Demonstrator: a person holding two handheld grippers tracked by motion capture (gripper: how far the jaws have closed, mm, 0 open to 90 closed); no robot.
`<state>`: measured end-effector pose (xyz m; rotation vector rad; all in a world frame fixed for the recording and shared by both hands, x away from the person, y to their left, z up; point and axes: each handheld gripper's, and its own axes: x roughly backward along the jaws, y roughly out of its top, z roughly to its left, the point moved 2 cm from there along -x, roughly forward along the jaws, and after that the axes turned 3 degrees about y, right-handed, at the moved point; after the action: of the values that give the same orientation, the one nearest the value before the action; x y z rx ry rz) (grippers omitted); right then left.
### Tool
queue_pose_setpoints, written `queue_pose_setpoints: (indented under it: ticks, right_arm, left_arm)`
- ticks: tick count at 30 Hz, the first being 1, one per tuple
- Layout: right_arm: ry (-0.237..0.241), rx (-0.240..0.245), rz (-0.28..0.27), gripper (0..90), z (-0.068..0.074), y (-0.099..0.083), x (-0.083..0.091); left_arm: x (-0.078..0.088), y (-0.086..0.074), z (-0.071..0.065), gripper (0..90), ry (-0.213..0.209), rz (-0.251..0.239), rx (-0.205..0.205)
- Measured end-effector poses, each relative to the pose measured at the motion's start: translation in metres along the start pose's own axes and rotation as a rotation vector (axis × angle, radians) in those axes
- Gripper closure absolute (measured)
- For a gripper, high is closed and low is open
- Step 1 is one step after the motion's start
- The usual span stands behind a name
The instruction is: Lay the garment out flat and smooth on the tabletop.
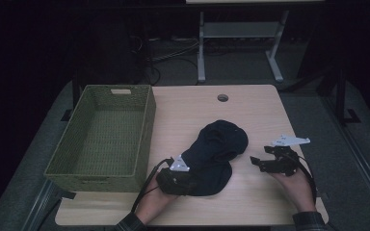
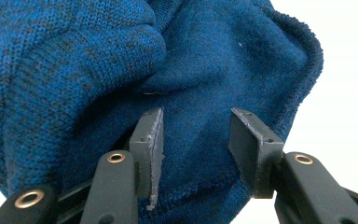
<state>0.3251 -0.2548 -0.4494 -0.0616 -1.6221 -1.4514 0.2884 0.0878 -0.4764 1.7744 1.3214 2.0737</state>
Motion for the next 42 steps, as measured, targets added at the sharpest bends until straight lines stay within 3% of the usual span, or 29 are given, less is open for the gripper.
queue_pose_setpoints:
  ticks: [3,7,14,25,28,35,36,40,42]
  right_arm:
    - [0.014,0.012,-0.01,30.3,-0.002,0.013,0.0]
    - [0.039,0.03,-0.003,34.6,-0.003,0.027,-0.005]
    - [0.067,0.036,0.001,36.7,-0.012,0.052,-0.018]
    - [0.121,0.01,0.038,36.7,-0.027,0.082,-0.049]
    - [0.156,-0.005,0.027,36.8,-0.03,0.083,-0.06]
    - [0.206,-0.039,0.06,37.8,-0.035,0.077,-0.08]
    - [0.227,-0.046,0.07,40.8,-0.035,0.076,-0.084]
    - [0.237,-0.038,0.107,49.8,-0.033,0.074,-0.092]
    - [0.237,-0.035,0.132,60.1,-0.032,0.072,-0.096]
  left_arm:
    - [0.0,0.0,-0.001,56.6,0.012,-0.001,-0.011]
    - [0.0,0.0,-0.002,66.8,0.054,0.003,-0.042]
    - [0.0,0.001,0.005,86.1,0.043,0.008,-0.031]
    - [-0.001,0.001,0.003,87.6,0.059,0.011,-0.038]
    - [-0.001,0.001,0.003,87.6,0.052,0.011,-0.032]
    - [-0.001,0.001,0.004,87.6,0.045,0.006,-0.021]
    - [-0.001,0.001,0.004,87.6,0.045,0.006,-0.022]
    - [-0.001,0.001,0.004,87.6,0.045,0.005,-0.019]
    - [-0.001,0.001,0.004,87.6,0.045,0.005,-0.019]
